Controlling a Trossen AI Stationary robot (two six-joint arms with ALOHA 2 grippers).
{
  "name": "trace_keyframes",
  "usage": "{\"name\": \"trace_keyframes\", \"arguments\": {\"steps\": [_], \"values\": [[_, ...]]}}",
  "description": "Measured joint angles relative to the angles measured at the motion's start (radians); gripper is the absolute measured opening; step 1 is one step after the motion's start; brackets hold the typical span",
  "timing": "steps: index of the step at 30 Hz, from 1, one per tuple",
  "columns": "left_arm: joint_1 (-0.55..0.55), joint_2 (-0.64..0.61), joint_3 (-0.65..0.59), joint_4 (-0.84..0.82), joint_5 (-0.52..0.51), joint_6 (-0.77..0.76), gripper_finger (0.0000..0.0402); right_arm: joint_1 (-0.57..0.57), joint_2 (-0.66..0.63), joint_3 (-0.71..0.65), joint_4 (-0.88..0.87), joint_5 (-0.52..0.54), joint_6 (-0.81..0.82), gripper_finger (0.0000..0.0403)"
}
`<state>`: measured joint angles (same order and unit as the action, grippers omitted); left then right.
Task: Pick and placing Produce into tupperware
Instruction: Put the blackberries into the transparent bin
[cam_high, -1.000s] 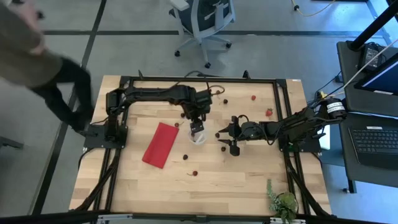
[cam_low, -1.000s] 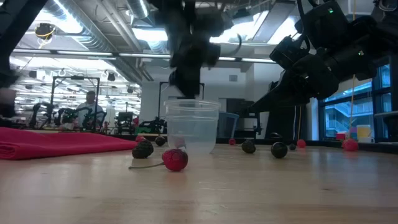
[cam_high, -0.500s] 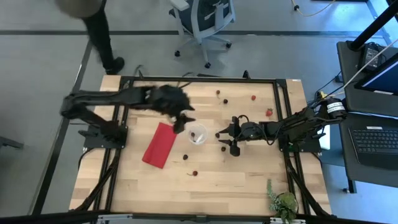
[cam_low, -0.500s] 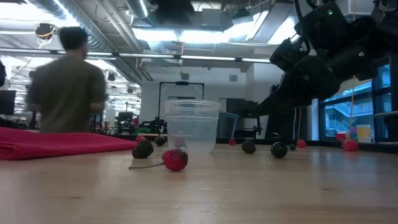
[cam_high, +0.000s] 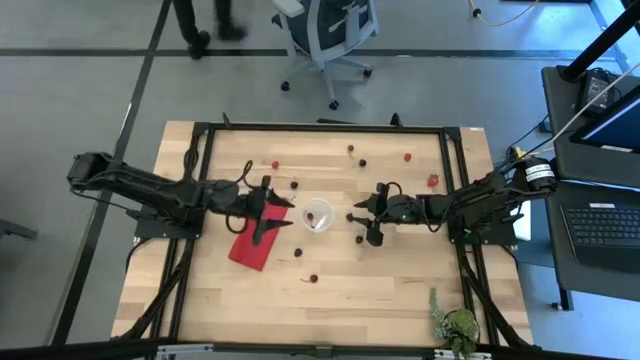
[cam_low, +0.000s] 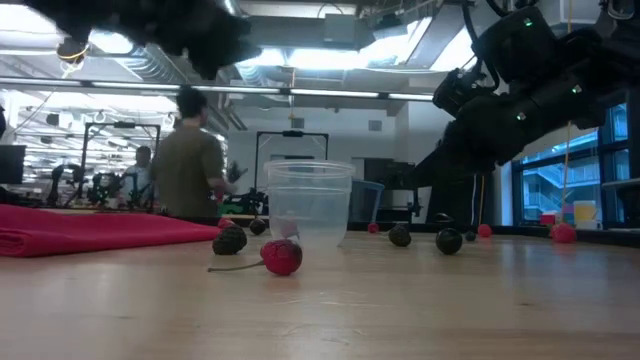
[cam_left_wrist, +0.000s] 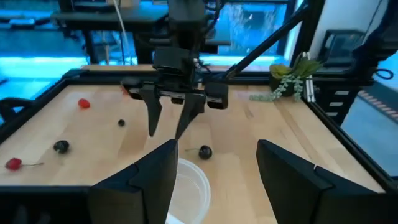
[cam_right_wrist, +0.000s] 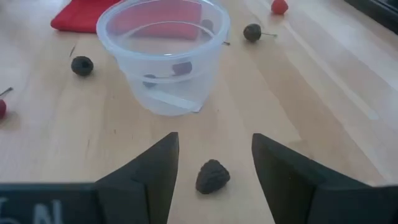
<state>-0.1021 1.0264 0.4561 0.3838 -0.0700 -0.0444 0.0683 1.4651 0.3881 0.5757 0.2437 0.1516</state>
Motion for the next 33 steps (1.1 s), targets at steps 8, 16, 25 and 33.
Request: {"name": "trace_keyframes", "arguments": {"steps": [8,16,25,33], "values": [[-0.006,0.000,-0.226,0.299,0.000,0.002,0.0212,-0.016,0.050,0.072,-0.017,-0.001,-0.003,0.0205],[-0.005,0.000,-0.280,0.346,0.000,-0.014,0.0212,-0.053,0.195,0.139,-0.048,-0.001,-0.025,0.0205],[-0.005,0.001,-0.280,0.345,0.000,-0.030,0.0212,-0.058,0.291,0.142,-0.073,-0.027,0.031,0.0205],[-0.005,0.001,-0.280,0.343,0.000,-0.030,0.0212,-0.058,0.301,0.144,-0.091,-0.028,0.011,0.0205]]}}
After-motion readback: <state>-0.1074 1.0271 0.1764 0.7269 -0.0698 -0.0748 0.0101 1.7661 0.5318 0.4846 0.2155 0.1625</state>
